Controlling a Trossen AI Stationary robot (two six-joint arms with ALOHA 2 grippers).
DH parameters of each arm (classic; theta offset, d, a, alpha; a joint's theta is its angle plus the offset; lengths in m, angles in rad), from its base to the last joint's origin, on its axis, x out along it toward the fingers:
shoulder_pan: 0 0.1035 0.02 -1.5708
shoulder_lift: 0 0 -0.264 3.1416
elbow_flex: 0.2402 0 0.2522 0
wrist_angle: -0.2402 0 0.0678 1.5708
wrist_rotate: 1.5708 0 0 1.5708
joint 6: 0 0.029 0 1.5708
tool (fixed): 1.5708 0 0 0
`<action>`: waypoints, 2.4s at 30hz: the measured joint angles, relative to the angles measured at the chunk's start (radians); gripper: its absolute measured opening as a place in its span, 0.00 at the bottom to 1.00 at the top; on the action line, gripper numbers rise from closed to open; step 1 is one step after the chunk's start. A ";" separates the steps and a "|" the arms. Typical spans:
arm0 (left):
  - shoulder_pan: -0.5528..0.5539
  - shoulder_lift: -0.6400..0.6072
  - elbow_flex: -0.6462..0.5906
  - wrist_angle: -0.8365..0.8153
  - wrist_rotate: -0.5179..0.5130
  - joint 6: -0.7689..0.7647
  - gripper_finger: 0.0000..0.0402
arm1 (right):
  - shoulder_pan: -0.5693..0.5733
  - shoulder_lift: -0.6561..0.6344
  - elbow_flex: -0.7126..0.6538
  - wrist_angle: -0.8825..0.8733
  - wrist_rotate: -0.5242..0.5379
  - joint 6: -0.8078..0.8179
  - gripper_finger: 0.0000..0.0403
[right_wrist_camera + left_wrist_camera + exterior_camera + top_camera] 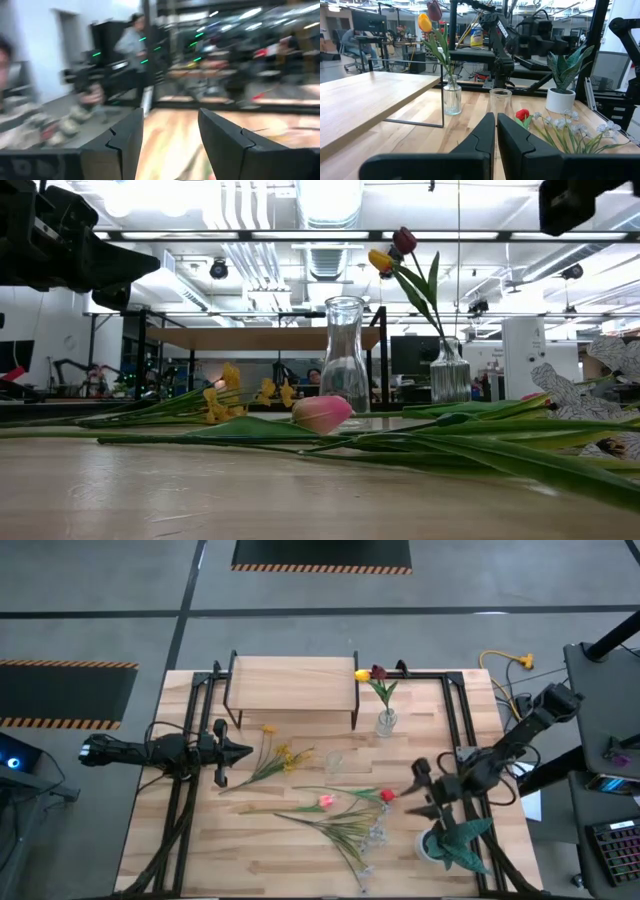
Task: Pick and place flowers into a vace then onto a shelf
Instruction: Put the yellow flowers into the bottom transparent vase
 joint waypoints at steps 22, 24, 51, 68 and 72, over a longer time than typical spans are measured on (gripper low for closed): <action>0.000 0.000 0.000 0.000 0.000 0.000 0.01 | -0.451 -0.119 0.205 -0.402 -0.420 -0.042 0.45; 0.000 0.000 0.000 0.000 0.000 0.000 0.01 | -0.437 -0.167 0.229 -0.451 -0.413 -0.118 0.45; 0.000 0.000 0.000 0.006 -0.001 0.113 0.01 | -0.500 -0.462 -0.181 -0.193 -0.377 -0.251 0.43; 0.000 0.015 0.000 0.089 -0.053 -0.027 0.14 | -0.727 -0.461 -0.146 -0.209 -0.434 -0.170 0.40; -0.001 0.078 0.007 0.087 -0.051 -0.180 0.32 | -0.728 -0.461 -0.146 -0.209 -0.433 -0.190 0.40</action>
